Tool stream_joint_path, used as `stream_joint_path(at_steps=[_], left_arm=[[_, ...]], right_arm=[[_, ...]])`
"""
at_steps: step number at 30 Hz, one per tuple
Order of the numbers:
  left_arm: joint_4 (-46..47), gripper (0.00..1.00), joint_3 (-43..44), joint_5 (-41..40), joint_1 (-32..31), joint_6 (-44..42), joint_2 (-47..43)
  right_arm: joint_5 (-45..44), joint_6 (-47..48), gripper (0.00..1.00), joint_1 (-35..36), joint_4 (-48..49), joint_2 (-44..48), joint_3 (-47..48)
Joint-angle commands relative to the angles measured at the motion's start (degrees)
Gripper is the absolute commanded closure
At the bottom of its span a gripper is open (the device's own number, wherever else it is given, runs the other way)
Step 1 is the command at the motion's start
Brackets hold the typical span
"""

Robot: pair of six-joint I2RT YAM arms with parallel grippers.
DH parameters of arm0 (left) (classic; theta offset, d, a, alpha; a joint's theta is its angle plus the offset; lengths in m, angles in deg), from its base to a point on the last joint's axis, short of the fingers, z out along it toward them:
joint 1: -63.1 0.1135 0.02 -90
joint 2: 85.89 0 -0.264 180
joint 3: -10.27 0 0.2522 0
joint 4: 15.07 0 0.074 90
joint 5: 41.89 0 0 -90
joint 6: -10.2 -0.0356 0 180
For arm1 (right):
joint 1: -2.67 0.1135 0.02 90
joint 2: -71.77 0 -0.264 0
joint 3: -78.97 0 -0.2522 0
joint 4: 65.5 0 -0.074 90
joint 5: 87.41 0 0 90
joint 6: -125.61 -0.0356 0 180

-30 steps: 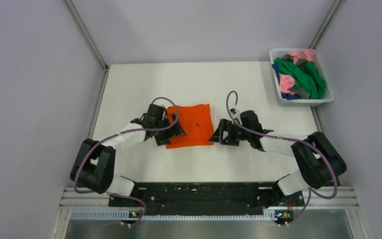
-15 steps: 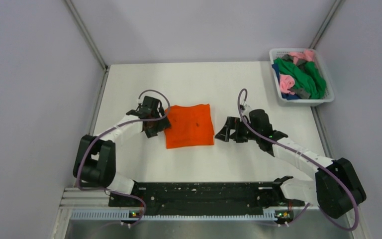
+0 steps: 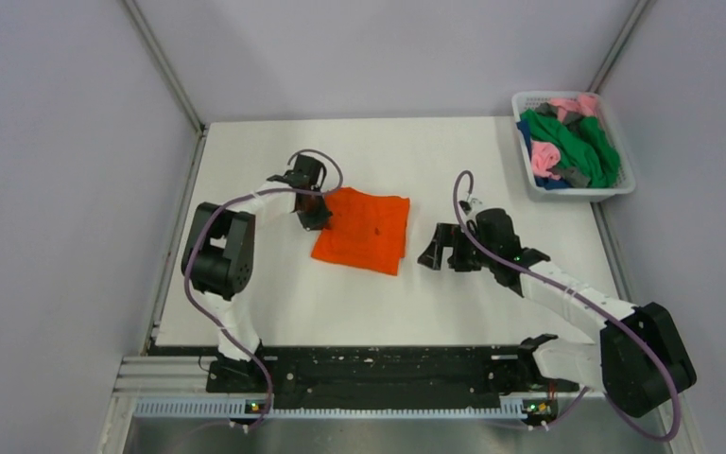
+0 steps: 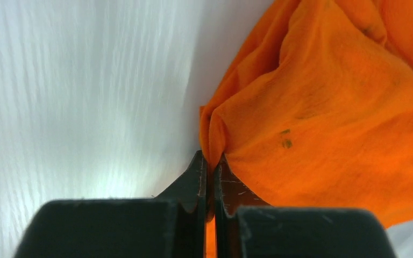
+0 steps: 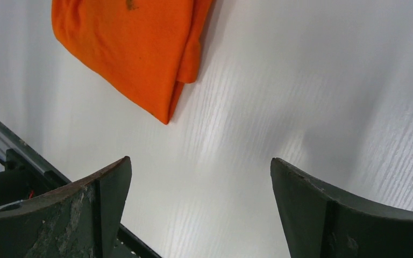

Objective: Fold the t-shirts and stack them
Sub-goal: Put the neatly folded tshirt into the corner of the board with the left arm

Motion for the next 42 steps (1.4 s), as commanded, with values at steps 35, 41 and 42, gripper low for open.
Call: stream_joint_path(at_steps=[35,41,42], left_arm=[[-14.3,1.00,67.2,-19.7,31.3,-27.8,36.8],[-15.5,0.85,65.6,-22.3,31.4,-25.7,35.3],[-15.3,0.83,64.8,-22.6,31.4,-25.4,34.1]], right_arm=[[-13.6,4.1,0.01,-0.9,1.1,-1.8,0.4],[-12.8,3.4,0.01,-0.9,1.6,-3.0,0.8],[-12.9,3.3,0.01,-0.9,1.5,-3.0,0.8]])
